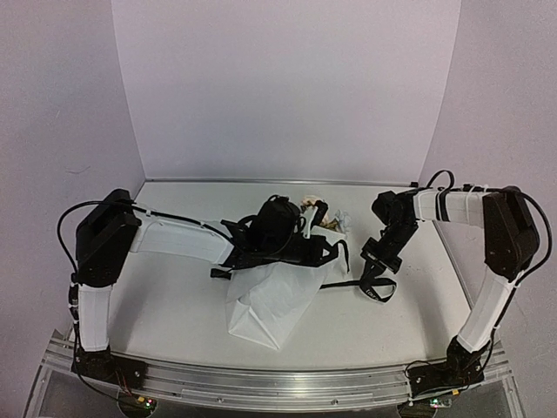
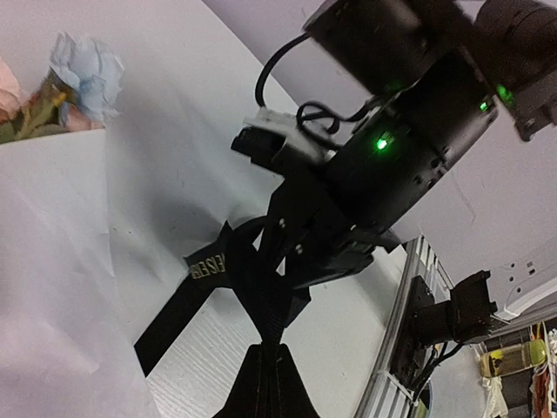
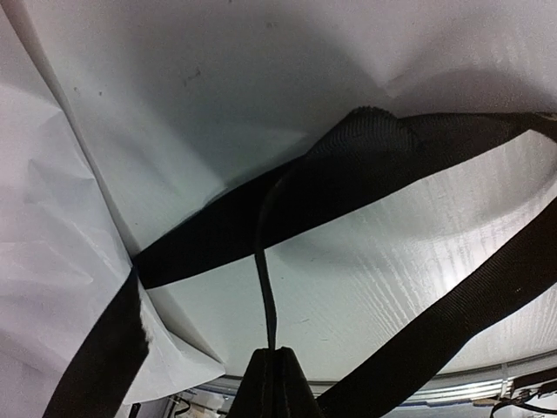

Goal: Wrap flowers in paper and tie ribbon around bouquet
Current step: Place the left side of the ribbon at the center of the board.

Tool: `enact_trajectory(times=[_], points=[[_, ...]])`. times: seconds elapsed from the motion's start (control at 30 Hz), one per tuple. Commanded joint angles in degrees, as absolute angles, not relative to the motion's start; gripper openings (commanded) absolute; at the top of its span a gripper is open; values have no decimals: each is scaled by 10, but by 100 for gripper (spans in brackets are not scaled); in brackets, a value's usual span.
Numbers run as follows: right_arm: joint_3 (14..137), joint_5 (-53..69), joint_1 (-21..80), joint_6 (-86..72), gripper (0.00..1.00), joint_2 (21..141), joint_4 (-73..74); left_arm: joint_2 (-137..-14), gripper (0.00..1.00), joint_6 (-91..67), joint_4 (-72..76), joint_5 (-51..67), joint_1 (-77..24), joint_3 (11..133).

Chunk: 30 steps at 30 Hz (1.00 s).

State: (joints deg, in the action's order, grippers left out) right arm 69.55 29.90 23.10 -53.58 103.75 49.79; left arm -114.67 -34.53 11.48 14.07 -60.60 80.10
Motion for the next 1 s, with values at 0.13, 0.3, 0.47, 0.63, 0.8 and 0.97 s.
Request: enact_trajectory(times=[0.13,0.3,0.47,0.63,0.8,0.97], points=[[733,266,128,-490,0,951,615,-1281,0,-338,168,258,-628,943],[801,258,101,-453,0,950,695,-1369,0,-348,144,272,-640,1029],[834,261,101,-440,0,968,732,-1431,0,-369,131,282,-644,1072],[825,274,103,-428,0,982,735,-1403,12,-343,118,259,-646,1050],[845,276,103,-414,0,1001,744,-1361,39,-304,73,244,-646,1059],[871,273,104,-398,0,1021,754,-1291,62,-274,47,222,-648,1044]])
